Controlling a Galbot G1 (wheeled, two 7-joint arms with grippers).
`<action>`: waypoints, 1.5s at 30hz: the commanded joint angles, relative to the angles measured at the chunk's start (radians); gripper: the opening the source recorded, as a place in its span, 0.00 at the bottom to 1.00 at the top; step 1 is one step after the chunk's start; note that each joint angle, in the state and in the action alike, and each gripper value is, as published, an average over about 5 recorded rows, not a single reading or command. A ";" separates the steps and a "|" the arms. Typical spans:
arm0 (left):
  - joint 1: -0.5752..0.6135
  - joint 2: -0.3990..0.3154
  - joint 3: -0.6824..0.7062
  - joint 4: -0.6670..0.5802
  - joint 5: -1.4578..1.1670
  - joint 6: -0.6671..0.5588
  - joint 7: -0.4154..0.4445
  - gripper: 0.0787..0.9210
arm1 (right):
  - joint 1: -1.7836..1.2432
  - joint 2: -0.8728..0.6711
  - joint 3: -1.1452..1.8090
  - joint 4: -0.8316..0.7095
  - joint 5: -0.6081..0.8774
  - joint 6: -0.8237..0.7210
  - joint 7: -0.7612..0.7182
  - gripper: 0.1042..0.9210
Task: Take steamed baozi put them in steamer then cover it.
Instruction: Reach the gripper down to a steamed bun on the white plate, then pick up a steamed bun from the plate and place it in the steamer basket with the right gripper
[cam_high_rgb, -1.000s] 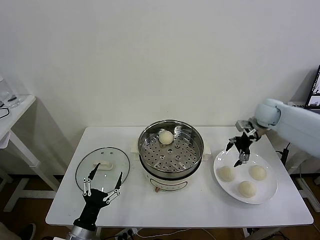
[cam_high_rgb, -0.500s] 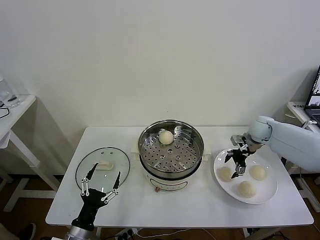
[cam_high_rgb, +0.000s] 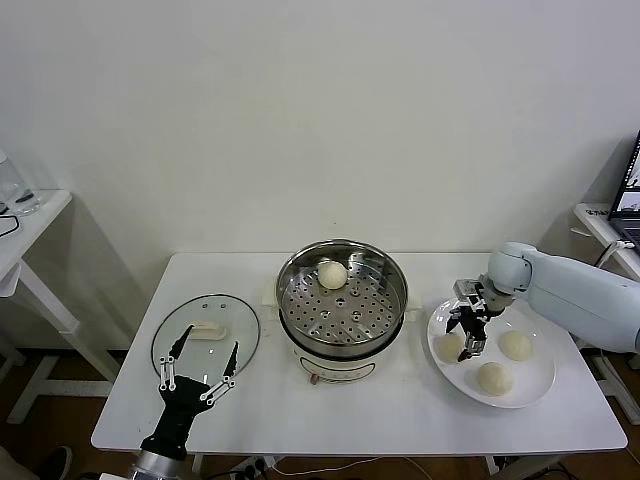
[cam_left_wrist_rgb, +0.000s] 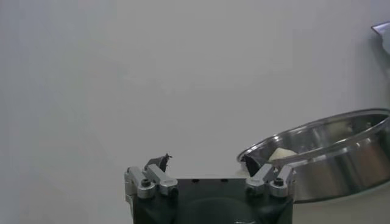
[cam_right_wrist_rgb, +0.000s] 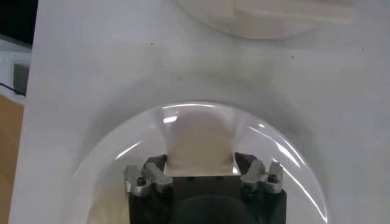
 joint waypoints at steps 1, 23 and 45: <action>0.000 0.001 -0.003 -0.016 -0.041 0.017 0.001 0.88 | 0.003 -0.007 0.025 0.012 -0.031 -0.002 -0.026 0.73; -0.008 0.017 0.014 -0.054 -0.039 0.023 0.001 0.88 | 0.662 0.209 -0.169 0.174 0.221 0.011 -0.383 0.73; -0.028 0.016 0.023 -0.047 -0.034 0.023 0.000 0.88 | 0.429 0.624 -0.236 0.031 0.328 -0.116 -0.096 0.70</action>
